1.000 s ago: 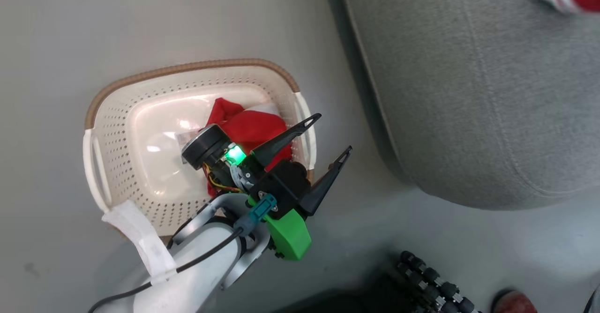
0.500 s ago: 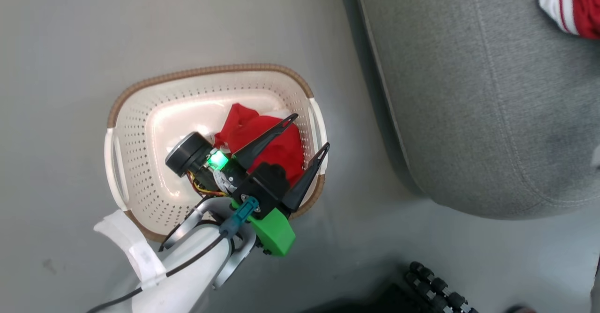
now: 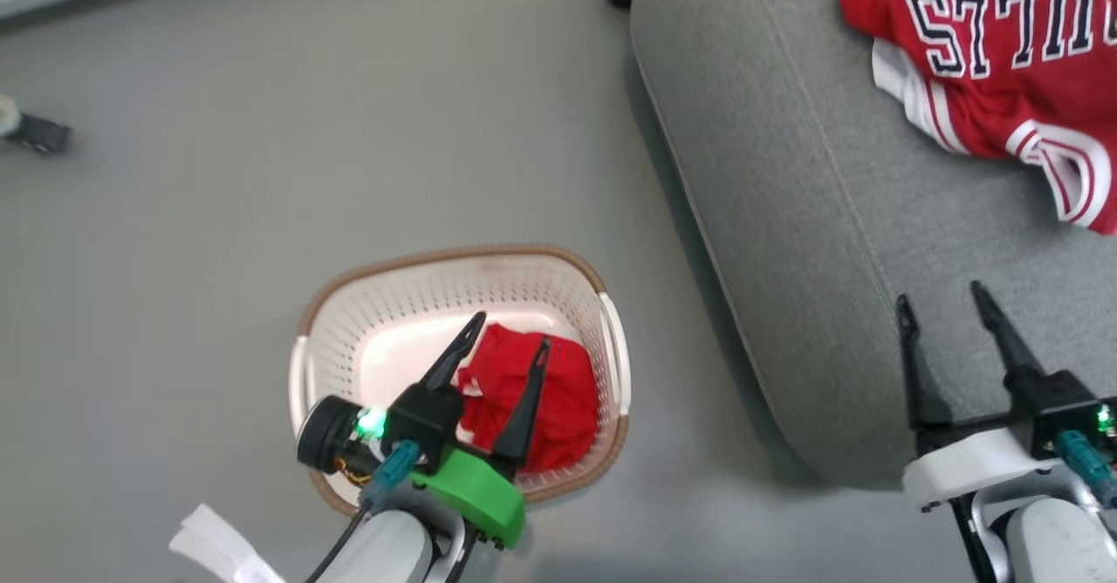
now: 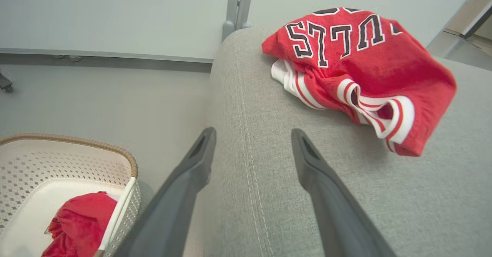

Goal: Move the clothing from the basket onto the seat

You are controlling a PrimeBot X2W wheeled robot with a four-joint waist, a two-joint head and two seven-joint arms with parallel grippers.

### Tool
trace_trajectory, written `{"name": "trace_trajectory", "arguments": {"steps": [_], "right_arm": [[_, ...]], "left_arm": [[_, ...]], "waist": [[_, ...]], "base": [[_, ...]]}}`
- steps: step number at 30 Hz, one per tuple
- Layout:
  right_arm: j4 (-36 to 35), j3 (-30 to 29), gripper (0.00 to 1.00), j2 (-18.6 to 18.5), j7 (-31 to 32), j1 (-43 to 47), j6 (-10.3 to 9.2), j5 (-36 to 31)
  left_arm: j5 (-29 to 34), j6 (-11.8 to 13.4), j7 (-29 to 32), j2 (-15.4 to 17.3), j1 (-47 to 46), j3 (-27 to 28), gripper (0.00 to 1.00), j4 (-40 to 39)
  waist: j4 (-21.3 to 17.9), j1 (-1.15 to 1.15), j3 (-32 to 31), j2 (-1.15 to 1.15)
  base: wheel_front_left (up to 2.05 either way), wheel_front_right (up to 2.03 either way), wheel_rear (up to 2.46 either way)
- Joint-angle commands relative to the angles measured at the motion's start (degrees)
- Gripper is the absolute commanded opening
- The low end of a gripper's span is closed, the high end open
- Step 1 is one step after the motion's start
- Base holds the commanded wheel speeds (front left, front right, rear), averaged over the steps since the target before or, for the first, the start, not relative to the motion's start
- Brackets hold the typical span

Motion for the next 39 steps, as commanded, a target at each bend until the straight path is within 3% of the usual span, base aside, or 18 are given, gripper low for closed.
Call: {"name": "trace_trajectory", "arguments": {"steps": [1, 8, 19, 33, 39], "right_arm": [[0.1, 1.2, 1.00, -0.7, -0.1, 1.3, -0.08, 1.0], [1.5, 7.1, 1.00, -0.5, -0.1, 3.0, -0.08, 6.0], [-0.1, 10.9, 1.00, 1.5, -0.1, 5.3, -0.08, 10.8], [-0.9, 12.6, 1.00, 2.1, -0.1, 9.6, -0.08, 11.3], [-1.0, 12.0, 1.00, 2.3, -0.1, 10.6, -0.08, 11.1]], "left_arm": [[-0.4, 0.5, -0.3, -0.4, 1.9, 1.3, 1.00, -0.5], [0.6, 2.0, -0.4, -2.1, 10.8, 11.5, 1.00, -4.1], [5.7, -0.7, -0.4, -5.4, 22.9, 26.4, 1.00, -12.1], [10.1, -5.5, -0.3, -7.4, 31.6, 34.0, 1.00, -16.5], [11.2, -6.4, -0.3, -7.5, 32.5, 35.3, 1.00, -16.3]], "waist": [[6.2, 0.00, -10.9, 0.00], [10.0, 0.00, -17.9, 0.00], [11.1, 0.00, -24.3, 0.00], [9.6, 0.00, -28.3, 0.00], [9.5, 0.00, -28.5, 0.00]], "base": [[0.00, 0.00, 0.00], [0.00, 0.00, 0.00], [0.00, 0.00, 0.00], [0.00, 0.00, 0.00], [0.00, 0.00, 0.00]]}}
